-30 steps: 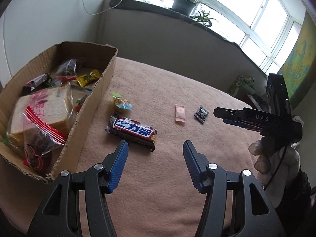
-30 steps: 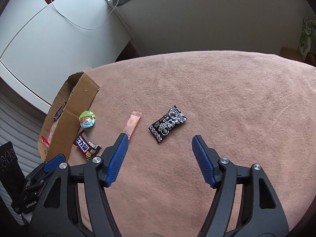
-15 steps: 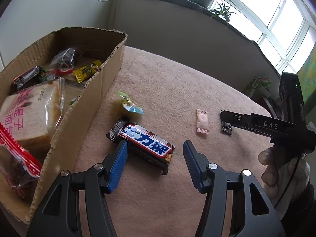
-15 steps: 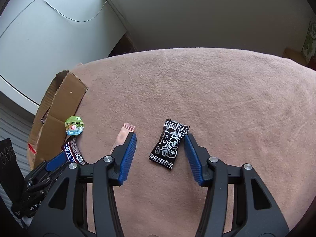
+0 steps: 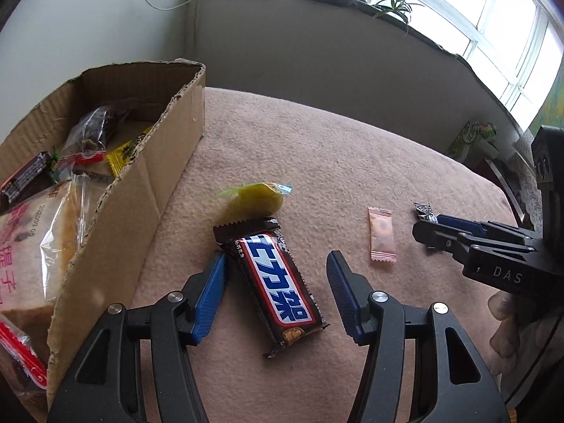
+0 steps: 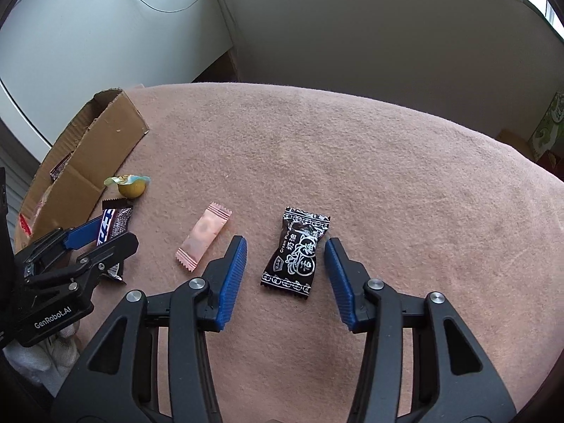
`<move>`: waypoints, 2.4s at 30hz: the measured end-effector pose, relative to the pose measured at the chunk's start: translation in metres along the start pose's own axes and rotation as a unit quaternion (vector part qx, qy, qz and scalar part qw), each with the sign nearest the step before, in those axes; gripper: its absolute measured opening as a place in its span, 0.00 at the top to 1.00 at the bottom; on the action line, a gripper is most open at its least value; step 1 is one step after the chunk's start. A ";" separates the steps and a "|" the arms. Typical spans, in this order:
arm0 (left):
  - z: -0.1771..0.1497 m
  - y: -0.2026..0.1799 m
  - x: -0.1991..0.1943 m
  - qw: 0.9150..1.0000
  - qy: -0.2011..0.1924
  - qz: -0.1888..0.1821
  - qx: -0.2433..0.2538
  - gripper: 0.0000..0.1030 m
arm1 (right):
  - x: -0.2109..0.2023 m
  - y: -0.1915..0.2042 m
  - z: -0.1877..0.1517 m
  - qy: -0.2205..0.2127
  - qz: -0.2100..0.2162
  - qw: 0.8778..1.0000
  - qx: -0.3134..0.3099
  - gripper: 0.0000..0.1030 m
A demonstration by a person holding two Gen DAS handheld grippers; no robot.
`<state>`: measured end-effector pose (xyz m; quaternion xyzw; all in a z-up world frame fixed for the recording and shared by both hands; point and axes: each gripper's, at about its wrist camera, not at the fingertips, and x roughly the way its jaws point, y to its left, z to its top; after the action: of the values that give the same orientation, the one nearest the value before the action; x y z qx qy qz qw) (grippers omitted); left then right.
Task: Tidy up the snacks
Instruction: 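Grasp the blue-white chocolate bar with the left gripper while the right gripper grasps the black candy packet, then carry the chocolate bar and black candy packet over the box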
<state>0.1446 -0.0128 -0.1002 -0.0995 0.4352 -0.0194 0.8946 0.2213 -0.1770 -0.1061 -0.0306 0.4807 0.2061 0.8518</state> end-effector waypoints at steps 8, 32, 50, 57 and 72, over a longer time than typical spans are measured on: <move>-0.001 -0.003 0.001 1.000 -0.002 -0.002 0.026 0.67 | -0.005 -0.008 -0.003 -0.004 -0.008 1.000 -0.003 0.74; -0.011 -0.008 -0.046 0.998 -0.032 -0.053 0.017 0.74 | -0.066 -0.013 -0.032 -0.058 0.006 0.997 0.043 0.75; -0.011 0.008 -0.110 0.993 -0.100 -0.065 0.024 0.74 | -0.116 0.058 -0.023 -0.107 0.038 0.994 -0.003 0.75; -0.012 0.026 -0.128 0.991 -0.118 -0.061 0.013 0.74 | -0.124 0.089 -0.014 -0.117 0.049 0.992 -0.026 0.75; -0.004 0.107 -0.156 0.988 -0.149 -0.013 -0.036 0.74 | -0.114 0.154 0.016 -0.119 0.074 0.987 -0.077 0.75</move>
<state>0.0388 0.1108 -0.0024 -0.1390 0.2961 -0.0007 0.9450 0.1243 -0.0690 0.0201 -0.0361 0.3594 0.3072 0.8804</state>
